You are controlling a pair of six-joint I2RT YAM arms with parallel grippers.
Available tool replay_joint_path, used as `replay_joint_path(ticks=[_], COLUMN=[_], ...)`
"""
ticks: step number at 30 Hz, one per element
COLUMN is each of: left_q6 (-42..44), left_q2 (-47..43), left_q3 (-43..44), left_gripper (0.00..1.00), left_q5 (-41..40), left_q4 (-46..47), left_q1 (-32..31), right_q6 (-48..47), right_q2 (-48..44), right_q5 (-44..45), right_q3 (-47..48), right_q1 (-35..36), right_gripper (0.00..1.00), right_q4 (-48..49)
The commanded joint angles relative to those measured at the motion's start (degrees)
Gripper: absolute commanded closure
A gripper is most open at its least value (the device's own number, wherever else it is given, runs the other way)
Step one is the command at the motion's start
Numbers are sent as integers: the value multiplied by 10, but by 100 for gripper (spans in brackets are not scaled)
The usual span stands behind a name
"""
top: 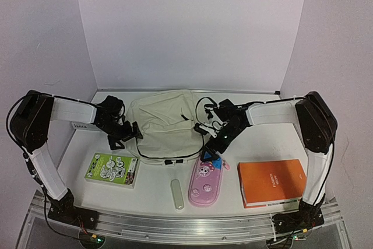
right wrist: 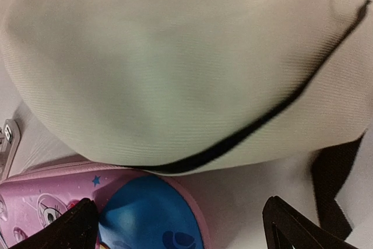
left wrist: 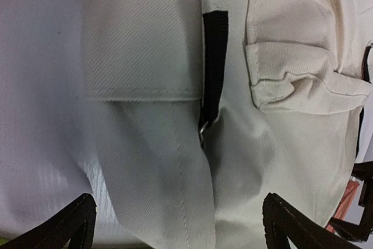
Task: Pack the student bag
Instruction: Move the stationery to the center of the board, then adjust the student bag at the center of the board.
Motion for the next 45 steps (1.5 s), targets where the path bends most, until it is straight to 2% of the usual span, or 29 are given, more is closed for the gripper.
replay_joint_path(ticks=[1,7,12,19,23,26,31,37,45], left_q6=[10,41,45,42,50,62,48,18,41], left_q2=[47,134,171,185,182,162,119,123,238], left_q3=[61,140,197,232,232,228,204,209,372], left_gripper=[0,0,0,2,6,8,10,11,11], left_q5=[38,98,112,126,156,147,117,112,50], left_q4=[46,53,58,78,95,91,100,96,1], left_q1=[1,-5,-35,-91,-115,-119,-77,4,41], right_q6=[-20,-11,8,55,67,83,97,97,102], right_q2=[-8,-41,-65,-41,-7,14,33,67,38], right_q5=[-15,-14,-15,-22,21,41,82,142,144], right_q3=[-22,-32,-20,32,67,97,138,179,150], right_q1=[16,12,-22,-103,-137,-154,-157,-157,-157], right_gripper=[2,2,2,2,2,2,2,2,3], right_q4=[-29,-43,-46,-46,-45,-45,-45,-47,-72])
